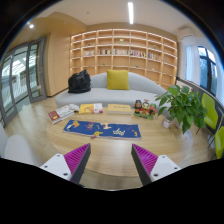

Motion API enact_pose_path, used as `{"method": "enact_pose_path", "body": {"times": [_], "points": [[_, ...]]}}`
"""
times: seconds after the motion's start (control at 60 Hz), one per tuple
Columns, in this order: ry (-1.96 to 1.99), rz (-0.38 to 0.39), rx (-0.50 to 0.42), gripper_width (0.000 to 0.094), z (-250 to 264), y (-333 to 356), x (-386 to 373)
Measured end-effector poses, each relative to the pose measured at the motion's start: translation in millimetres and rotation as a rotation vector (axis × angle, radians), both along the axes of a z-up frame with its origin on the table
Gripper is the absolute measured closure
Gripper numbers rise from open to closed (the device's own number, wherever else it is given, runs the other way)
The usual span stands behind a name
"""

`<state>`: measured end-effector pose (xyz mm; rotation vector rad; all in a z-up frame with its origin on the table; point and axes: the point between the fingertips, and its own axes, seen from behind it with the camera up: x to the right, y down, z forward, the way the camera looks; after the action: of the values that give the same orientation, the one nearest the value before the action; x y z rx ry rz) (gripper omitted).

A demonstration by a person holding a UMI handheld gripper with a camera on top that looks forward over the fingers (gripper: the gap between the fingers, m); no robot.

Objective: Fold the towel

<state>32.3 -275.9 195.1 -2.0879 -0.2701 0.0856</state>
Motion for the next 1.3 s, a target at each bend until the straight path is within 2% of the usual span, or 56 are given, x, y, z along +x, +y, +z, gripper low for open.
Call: {"method": "enact_pose_path", "body": {"times": [0.3,0.533,0.75,0.95,1.15,1.233,1.3], "points": [[0.011,0.035,-0.087,0.0082,-44.4,-0.8,-56.0],[0.122,0.129,-0.190,0.0084,-89.7,22.9,-186.7],[0.130,0.142,-0.183,0.0086,-125.2,101.6,-295.0],[0.047,0.091,-0.149,0.0075,-166.5,188.4,-344.8],[0.006,0.023,-0.191,0.0085,-209.9,235.8,-354.2],[-0.022,0.026,-0.163,0.0198,-210.4,245.3,-355.4],[-0.029,0.052,-0.154,0.0389,-211.0,245.6,-358.8]]}}
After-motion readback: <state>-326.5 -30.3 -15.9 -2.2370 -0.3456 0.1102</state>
